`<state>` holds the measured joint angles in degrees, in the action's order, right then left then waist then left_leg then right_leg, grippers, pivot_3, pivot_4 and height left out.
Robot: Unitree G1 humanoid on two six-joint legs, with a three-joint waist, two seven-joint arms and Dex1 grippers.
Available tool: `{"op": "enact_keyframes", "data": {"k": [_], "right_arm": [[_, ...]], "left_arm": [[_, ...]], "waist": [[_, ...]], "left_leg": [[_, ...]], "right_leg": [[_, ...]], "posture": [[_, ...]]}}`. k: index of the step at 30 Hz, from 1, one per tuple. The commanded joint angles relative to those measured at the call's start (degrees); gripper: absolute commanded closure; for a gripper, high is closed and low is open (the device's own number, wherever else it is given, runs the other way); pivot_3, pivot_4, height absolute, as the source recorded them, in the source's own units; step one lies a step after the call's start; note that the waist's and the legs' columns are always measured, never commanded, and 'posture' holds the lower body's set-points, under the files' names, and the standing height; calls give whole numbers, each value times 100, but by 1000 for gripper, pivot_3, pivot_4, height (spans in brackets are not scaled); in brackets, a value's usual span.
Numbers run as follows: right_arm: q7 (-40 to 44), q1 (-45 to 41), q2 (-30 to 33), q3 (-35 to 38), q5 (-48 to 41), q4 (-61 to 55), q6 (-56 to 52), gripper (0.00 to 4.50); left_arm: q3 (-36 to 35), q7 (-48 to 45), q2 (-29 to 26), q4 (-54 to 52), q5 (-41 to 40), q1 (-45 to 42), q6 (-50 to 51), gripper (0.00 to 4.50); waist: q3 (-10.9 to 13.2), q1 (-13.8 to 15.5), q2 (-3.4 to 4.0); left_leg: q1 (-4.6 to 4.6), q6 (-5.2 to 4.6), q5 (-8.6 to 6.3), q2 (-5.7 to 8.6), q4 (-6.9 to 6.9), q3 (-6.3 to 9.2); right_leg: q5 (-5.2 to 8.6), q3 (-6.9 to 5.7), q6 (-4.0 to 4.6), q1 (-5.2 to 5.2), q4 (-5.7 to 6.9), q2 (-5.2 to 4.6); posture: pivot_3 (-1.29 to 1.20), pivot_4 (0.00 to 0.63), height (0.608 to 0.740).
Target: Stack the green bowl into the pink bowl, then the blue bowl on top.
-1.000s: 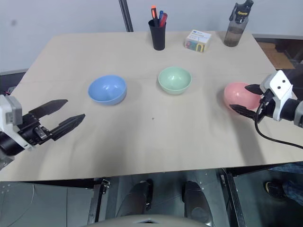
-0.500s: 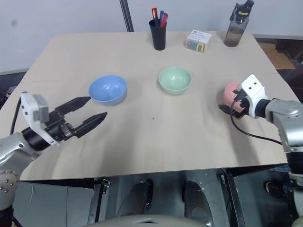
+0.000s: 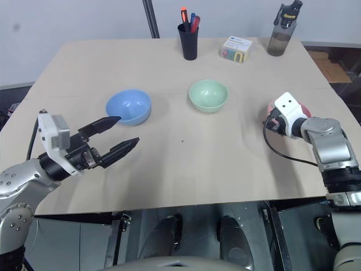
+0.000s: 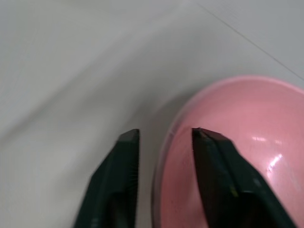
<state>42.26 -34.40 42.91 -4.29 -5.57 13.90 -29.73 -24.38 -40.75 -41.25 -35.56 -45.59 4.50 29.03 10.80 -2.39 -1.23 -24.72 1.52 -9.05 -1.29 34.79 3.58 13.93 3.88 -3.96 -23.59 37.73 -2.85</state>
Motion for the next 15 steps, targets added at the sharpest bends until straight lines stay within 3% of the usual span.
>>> {"op": "enact_keyframes", "data": {"k": [1, 5, 9, 15], "right_arm": [[13, -179, -2, 55, 96, -57, 180, 4381], [255, -175, -47, 36, -18, -419, 222, 4381], [945, 158, -153, -167, -510, -1605, 60, 4381], [1618, 759, -389, -1076, -1120, -3286, -575, 4381]], "left_arm": [[-86, 83, 29, -250, 52, 42, -154, 0], [-68, 134, 77, -235, 142, 100, -214, 0], [-66, 190, 140, -222, 208, 136, -260, 0], [-98, 237, 143, -237, 241, 186, -291, 0]], "waist": [[0, 1, 0], [0, -3, 0], [1, -10, 1], [-2, 13, -3]], "left_leg": [[0, 0, 0, 0, 0, 0], [0, 0, 0, 0, 0, 0], [0, 0, 0, -2, 0, 1], [-1, 0, 0, -4, 2, 10]], "right_leg": [[0, 0, 0, 0, 0, 0], [0, 0, 0, 0, 2, 1], [0, 0, -1, -1, 3, 3], [8, -2, -13, 2, 5, 6]], "posture": [[0, 150, 740], [0, 150, 740], [0, 150, 740], [0, 150, 740]]}}
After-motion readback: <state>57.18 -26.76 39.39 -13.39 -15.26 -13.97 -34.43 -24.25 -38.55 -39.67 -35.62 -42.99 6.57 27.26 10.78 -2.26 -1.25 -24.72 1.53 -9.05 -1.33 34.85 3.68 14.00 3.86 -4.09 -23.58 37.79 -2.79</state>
